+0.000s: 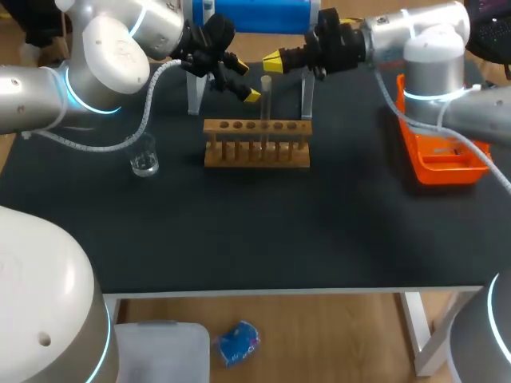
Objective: Invert the test tube, pick up the pipette, mount the tip to pipette, aspirate from beaker and dispense into the tube, eject the tip, return the pipette, and cap with the stopper.
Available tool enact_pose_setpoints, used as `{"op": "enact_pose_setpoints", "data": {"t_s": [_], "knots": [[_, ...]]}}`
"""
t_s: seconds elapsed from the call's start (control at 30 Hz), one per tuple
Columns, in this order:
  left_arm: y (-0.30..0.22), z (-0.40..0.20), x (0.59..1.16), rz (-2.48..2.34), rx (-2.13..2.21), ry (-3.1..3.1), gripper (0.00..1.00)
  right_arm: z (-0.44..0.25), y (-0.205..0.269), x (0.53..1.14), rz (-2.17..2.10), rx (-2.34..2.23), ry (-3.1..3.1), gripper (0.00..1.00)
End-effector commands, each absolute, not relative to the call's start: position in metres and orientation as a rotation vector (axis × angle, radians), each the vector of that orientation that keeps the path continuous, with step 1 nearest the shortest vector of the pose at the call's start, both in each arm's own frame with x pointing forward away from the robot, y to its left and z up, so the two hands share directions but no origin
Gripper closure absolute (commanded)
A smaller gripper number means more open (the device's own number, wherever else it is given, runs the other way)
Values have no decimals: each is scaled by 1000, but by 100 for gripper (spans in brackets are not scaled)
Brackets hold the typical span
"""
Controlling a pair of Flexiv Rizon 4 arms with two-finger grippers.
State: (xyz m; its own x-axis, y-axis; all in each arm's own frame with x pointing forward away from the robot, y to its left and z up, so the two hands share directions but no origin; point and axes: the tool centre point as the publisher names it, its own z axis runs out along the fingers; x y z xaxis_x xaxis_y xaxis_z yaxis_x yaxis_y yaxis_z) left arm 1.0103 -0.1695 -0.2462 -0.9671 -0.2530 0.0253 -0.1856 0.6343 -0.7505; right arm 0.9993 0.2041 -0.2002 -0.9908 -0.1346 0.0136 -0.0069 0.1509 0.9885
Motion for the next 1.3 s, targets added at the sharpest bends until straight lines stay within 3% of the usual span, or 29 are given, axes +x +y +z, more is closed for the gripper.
{"op": "enact_pose_setpoints", "data": {"t_s": [0.03, 0.2, 0.23, 0.27, 0.3, 0.97, 1.3], "knots": [[-170, -245, 1012, -1251, -372, 2773, 0, -182, 187, 980, -1871, 125, -2405, 100], [-170, -245, 1012, -1251, -372, 2773, 0, -180, 169, 965, -1735, 92, -2509, 100], [-170, -245, 1012, -1251, -372, 2773, 0, -181, 164, 961, -1701, 90, -2534, 73], [-170, -245, 1012, -1251, -372, 2773, 0, -182, 160, 958, -1683, 83, -2549, 8], [-170, -245, 1012, -1251, -372, 2773, 0, -184, 156, 955, -1659, 80, -2579, 0], [-170, -245, 1012, -1251, -372, 2773, 0, -224, 96, 935, -1572, 54, -2758, 0], [-137, -229, 993, -1205, -552, 2701, 0, -230, 82, 934, -1581, -30, -2788, 0]]}}
